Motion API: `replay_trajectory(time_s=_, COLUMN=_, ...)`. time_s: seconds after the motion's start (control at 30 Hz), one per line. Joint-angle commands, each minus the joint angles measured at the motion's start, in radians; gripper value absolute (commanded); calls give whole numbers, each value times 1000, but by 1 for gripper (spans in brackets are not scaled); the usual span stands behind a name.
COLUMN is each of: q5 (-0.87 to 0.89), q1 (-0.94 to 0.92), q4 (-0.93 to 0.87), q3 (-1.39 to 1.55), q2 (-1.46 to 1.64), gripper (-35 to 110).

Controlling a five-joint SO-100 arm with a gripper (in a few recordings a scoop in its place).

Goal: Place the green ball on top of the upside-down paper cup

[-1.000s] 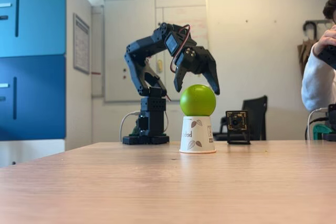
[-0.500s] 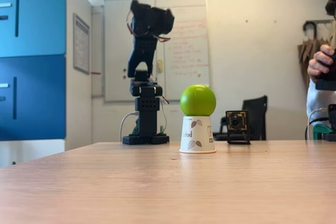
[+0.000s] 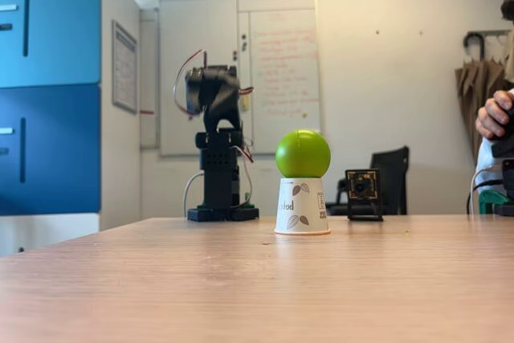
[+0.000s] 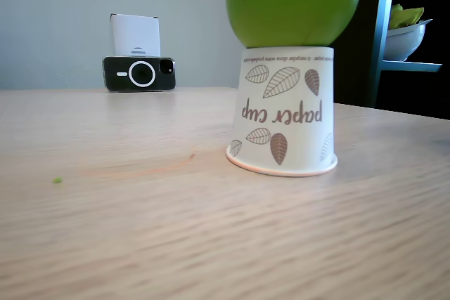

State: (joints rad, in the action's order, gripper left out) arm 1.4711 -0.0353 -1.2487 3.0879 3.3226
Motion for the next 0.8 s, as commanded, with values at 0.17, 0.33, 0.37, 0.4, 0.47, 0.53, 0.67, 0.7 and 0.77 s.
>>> replay_trajectory(time_s=0.17, q5=-6, q1=12, q4=-144, q3=25, q2=0, gripper=0)
replay_trajectory(time_s=0.33, q5=-6, q1=-3, q4=-144, q3=25, q2=0, gripper=0)
replay_trajectory(time_s=0.37, q5=-6, q1=-3, q4=-144, q3=25, q2=0, gripper=0)
replay_trajectory(time_s=0.4, q5=-6, q1=-3, q4=-144, q3=25, q2=0, gripper=0)
replay_trajectory(time_s=0.47, q5=-6, q1=-3, q4=-144, q3=25, q2=0, gripper=0)
replay_trajectory(time_s=0.53, q5=-6, q1=-3, q4=-144, q3=25, q2=0, gripper=0)
replay_trajectory(time_s=0.67, q5=-6, q1=-3, q4=-144, q3=25, q2=0, gripper=0)
replay_trajectory(time_s=0.7, q5=-6, q1=-3, q4=-144, q3=25, q2=0, gripper=0)
replay_trajectory(time_s=0.77, q5=-6, q1=-3, q4=-144, q3=25, q2=0, gripper=0)
